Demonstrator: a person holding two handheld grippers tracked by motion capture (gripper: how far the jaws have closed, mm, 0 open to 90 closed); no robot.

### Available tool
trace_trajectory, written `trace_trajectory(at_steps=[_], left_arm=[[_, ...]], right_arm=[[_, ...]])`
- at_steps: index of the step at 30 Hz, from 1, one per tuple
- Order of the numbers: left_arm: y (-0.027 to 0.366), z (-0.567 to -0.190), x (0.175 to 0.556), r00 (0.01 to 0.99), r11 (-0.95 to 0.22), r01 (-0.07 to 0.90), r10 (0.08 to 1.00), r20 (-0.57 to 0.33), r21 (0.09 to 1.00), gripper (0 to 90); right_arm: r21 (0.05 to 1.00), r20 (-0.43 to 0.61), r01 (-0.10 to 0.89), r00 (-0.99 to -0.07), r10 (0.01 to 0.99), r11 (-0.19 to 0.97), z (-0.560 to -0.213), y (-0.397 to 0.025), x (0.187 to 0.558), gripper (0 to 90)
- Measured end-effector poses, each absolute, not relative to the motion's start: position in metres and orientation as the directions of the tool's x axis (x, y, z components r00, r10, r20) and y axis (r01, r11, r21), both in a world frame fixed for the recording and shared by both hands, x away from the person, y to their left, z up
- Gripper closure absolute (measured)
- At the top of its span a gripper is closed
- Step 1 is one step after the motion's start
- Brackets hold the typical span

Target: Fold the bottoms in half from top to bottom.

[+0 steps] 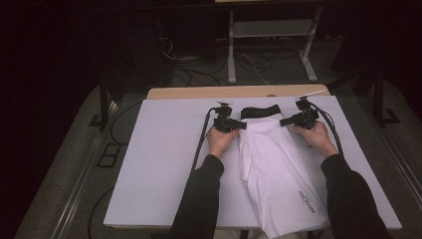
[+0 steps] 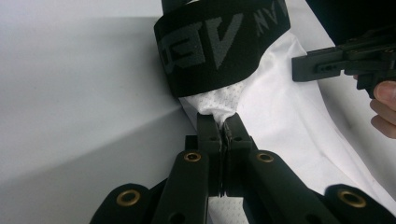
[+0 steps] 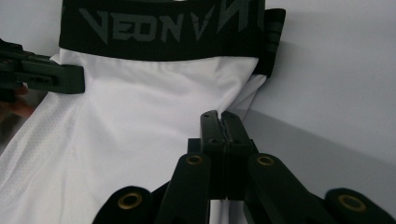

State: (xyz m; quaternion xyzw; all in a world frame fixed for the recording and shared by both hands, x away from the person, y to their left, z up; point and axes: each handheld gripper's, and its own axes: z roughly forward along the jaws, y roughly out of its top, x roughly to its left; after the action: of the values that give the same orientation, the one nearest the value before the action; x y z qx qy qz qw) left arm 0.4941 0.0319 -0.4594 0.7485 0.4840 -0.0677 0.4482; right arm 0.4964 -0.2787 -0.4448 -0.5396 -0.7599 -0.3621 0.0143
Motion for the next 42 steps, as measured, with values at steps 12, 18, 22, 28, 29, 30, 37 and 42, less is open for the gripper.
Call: trace_trajectory(at_steps=[12,18,22,28,29,30,37,42], left_arm=[[0.033,-0.439,0.486,0.558,-0.121,0.749,0.646,-0.521,0.652,87.9],[0.033,-0.433,0.480,0.586,-0.129,0.724,0.633,-0.506,0.677,87.9],[0.036,-0.429,0.475,0.594,-0.120,0.716,0.623,-0.509,0.688,87.9],[0.037,-0.424,0.467,0.612,-0.120,0.702,0.607,-0.507,0.702,87.8],[0.038,-0.423,0.467,0.614,-0.119,0.700,0.605,-0.508,0.704,87.8],[0.038,-0.422,0.465,0.615,-0.119,0.699,0.603,-0.508,0.705,87.9],[0.041,-0.416,0.457,0.631,-0.114,0.687,0.584,-0.511,0.717,87.8],[0.042,-0.411,0.451,0.640,-0.114,0.679,0.575,-0.509,0.725,87.8]], right_arm=[[0.607,0.426,0.785,-0.453,0.783,0.125,-0.428,-0.288,0.482,88.5],[0.634,0.428,0.765,-0.468,0.773,0.113,-0.425,-0.290,0.475,88.5],[0.656,0.421,0.746,-0.487,0.765,0.114,-0.420,-0.291,0.469,88.5],[0.681,0.402,0.722,-0.509,0.761,0.123,-0.413,-0.290,0.461,88.5],[0.684,0.396,0.719,-0.510,0.763,0.126,-0.411,-0.290,0.459,88.5],[0.686,0.394,0.716,-0.513,0.763,0.127,-0.411,-0.290,0.458,88.5],[0.706,0.382,0.696,-0.531,0.756,0.132,-0.402,-0.291,0.449,88.5],[0.718,0.383,0.684,-0.545,0.746,0.131,-0.396,-0.292,0.443,88.5]])
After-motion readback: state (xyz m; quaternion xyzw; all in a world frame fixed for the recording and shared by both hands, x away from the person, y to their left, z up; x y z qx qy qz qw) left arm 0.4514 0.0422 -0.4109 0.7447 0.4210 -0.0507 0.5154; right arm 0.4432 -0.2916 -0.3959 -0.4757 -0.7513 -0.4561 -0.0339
